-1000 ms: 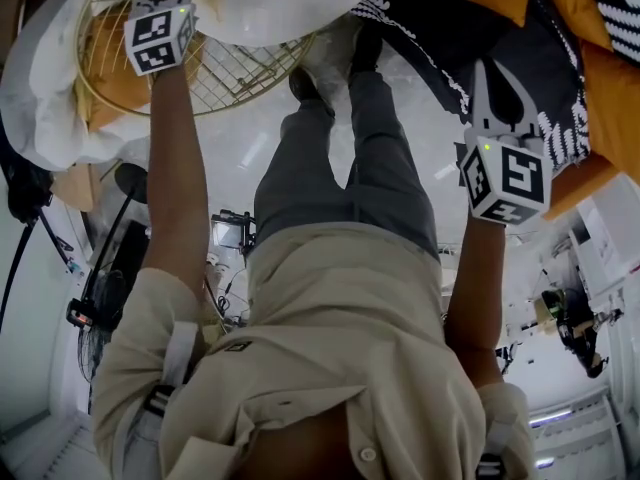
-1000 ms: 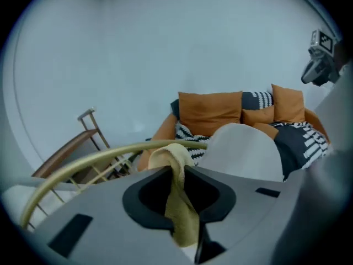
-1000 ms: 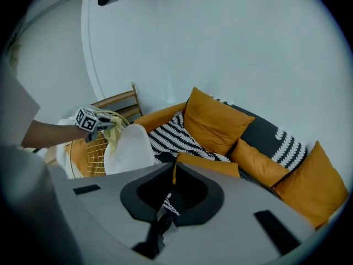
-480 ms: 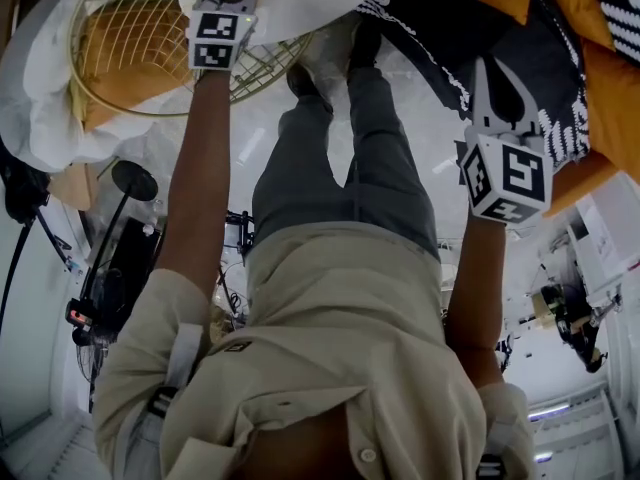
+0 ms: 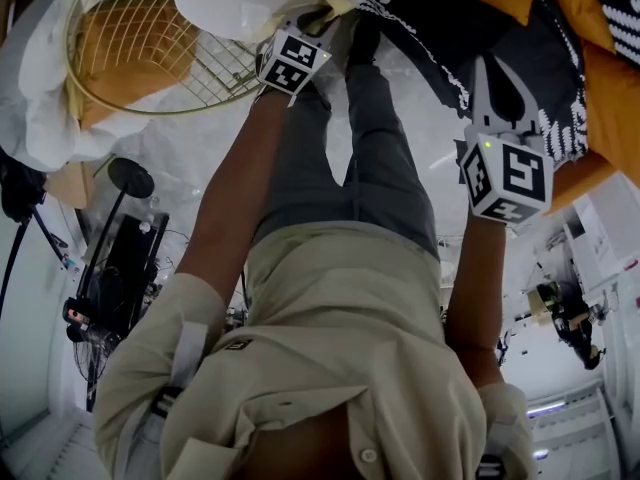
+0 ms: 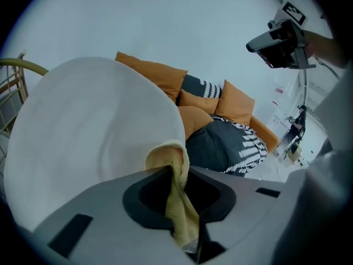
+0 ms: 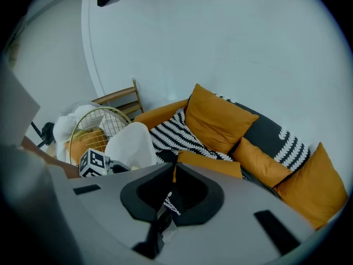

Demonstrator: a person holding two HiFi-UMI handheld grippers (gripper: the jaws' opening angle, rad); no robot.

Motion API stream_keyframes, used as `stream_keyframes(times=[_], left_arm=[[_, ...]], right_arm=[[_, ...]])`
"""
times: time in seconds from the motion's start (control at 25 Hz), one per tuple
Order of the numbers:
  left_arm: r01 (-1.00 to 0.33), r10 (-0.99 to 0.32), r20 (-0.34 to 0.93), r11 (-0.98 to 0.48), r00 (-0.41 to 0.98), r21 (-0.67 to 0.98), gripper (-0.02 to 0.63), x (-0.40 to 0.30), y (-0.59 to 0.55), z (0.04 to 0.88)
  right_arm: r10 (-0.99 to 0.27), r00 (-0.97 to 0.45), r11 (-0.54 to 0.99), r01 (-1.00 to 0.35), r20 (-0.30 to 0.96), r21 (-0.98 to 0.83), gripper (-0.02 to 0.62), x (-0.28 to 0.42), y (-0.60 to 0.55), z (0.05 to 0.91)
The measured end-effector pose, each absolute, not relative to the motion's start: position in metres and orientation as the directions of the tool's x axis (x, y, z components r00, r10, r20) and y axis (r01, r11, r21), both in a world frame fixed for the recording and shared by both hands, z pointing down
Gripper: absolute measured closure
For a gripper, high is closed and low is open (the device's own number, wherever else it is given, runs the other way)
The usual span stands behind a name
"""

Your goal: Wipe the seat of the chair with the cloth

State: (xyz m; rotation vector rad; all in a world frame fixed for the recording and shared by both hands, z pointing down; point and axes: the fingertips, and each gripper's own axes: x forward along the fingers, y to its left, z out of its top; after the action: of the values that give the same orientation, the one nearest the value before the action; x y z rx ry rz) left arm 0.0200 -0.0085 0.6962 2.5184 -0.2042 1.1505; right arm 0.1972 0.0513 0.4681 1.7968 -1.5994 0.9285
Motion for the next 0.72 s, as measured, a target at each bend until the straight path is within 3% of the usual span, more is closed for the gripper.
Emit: stream_keyframes(times=[0.16, 0.52, 0.72], left_arm=[[-0.292, -0.041, 0.756, -0.935, 0.654, 0.202, 0.529, 0.002, -0.043, 0.687], [-0.603, -0.495, 0.697, -0.790, 0.519, -0.111, 0.529, -0.132, -0.255, 0.600], [-0.611, -0.517, 0.691, -0.779, 0.505, -0.137, 0.529, -0.140, -0.263, 0.592]], right_arm=[[-0.609, 0.045, -0.129, -0.991, 0.792, -0.043, 0.568, 0.195, 0.048, 0.467], [-0.606, 0.051, -0.134, -0.990, 0.794, -0.038, 0.568, 0.199, 0.054, 0.468], [-0.606, 0.047, -0.130, -0.991, 0.794, -0.041, 0.568, 0.198, 0.052, 0.468]])
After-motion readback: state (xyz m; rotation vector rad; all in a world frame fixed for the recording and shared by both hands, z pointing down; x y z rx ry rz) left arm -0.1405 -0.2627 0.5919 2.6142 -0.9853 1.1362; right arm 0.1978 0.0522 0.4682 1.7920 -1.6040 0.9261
